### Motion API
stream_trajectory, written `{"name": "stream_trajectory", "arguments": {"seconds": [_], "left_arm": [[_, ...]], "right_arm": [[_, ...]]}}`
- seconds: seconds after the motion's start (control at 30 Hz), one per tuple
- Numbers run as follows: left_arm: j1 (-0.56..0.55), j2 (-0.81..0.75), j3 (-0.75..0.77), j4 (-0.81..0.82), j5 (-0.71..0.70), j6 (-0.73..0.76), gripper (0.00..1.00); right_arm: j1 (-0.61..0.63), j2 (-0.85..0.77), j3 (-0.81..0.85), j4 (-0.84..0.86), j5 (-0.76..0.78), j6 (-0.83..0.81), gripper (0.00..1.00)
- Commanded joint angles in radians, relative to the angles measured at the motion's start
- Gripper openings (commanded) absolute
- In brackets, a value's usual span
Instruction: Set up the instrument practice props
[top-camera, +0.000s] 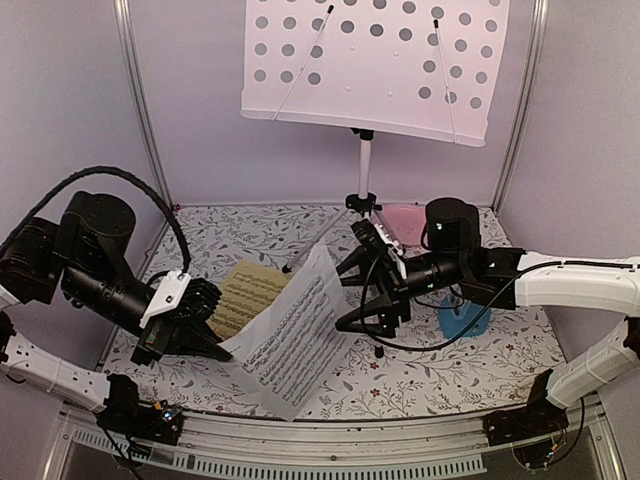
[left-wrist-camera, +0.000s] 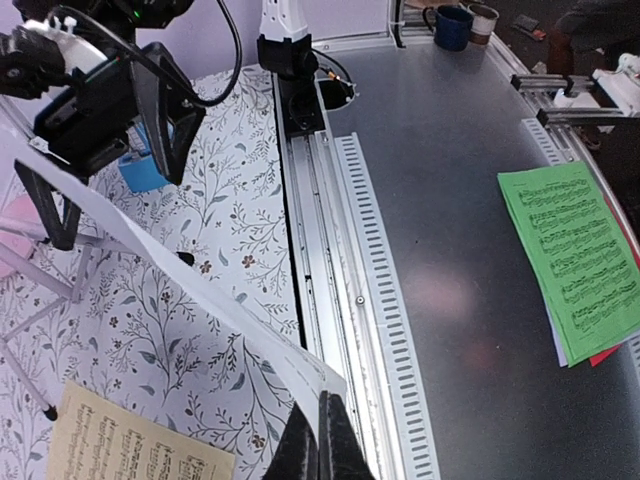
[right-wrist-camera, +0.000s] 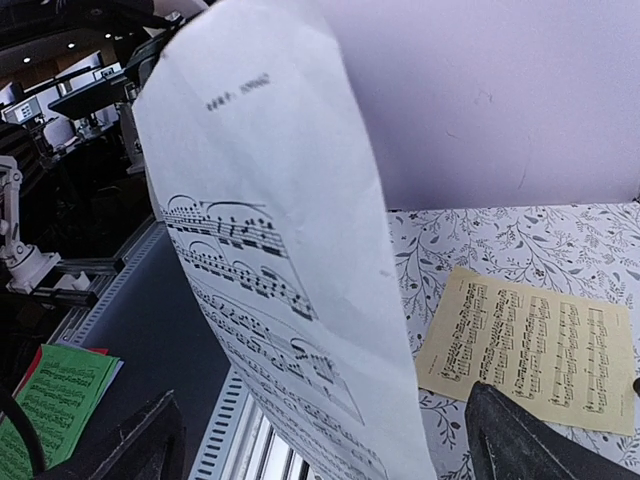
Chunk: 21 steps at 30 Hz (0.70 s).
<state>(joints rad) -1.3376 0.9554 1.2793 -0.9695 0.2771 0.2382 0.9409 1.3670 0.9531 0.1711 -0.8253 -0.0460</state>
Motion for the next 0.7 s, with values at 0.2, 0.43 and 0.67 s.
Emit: {"name": "stream_trajectory", "arguments": {"seconds": [0.2, 0.43, 0.67], "left_arm": [[-0.046, 0.003, 0.012, 0.019, -0.142, 0.095, 0.0], [-0.045, -0.045, -0.035, 0.075, -0.209, 0.114, 0.0], [-0.046, -0.027, -0.055, 0.084, -0.256, 0.133, 0.0]], "right_arm": [[0.042, 0.026, -0.01, 0.028, -0.03, -0.04, 0.9], [0.065, -0.023, -0.033, -0.059, 0.028, -0.039, 0.49], [0.1, -0.021, 0.023, -0.205, 0.097, -0.068, 0.12]]}}
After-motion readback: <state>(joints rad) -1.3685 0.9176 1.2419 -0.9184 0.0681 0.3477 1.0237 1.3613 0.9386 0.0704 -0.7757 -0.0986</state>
